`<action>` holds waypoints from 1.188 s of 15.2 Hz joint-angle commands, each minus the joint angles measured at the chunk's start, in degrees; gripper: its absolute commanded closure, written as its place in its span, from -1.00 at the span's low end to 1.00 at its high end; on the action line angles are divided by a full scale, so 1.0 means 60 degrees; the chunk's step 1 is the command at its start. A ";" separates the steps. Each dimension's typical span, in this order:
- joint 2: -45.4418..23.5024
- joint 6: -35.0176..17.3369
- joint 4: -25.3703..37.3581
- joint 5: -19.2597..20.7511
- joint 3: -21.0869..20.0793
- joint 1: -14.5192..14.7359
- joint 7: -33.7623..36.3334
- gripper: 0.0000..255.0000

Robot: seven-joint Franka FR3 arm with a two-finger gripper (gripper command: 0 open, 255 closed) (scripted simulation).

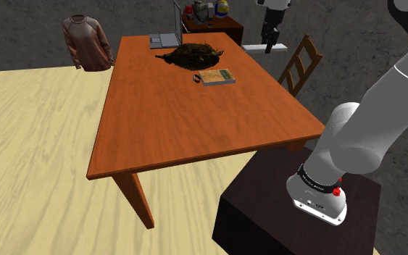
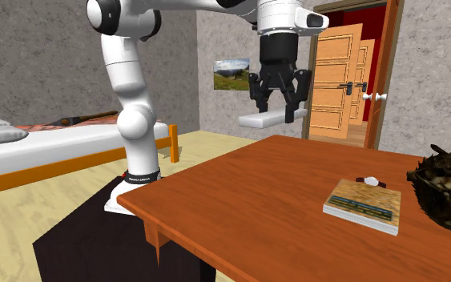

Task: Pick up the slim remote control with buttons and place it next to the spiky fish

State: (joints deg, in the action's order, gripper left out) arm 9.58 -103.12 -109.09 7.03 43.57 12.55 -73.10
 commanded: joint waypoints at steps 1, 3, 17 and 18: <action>-0.0183 0.0004 0.0126 -0.0148 -0.0201 0.0179 0.0348 1.00; -0.0440 0.0013 0.0313 -0.0335 -0.0381 0.0366 0.0657 1.00; -0.3201 0.0550 0.3022 -0.2016 -0.1390 0.1292 0.2319 1.00; -0.3457 0.0637 0.3326 -0.2151 -0.1456 0.1316 0.2418 1.00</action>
State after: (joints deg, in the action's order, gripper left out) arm -9.42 -99.49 -90.80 -4.88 35.14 20.44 -58.95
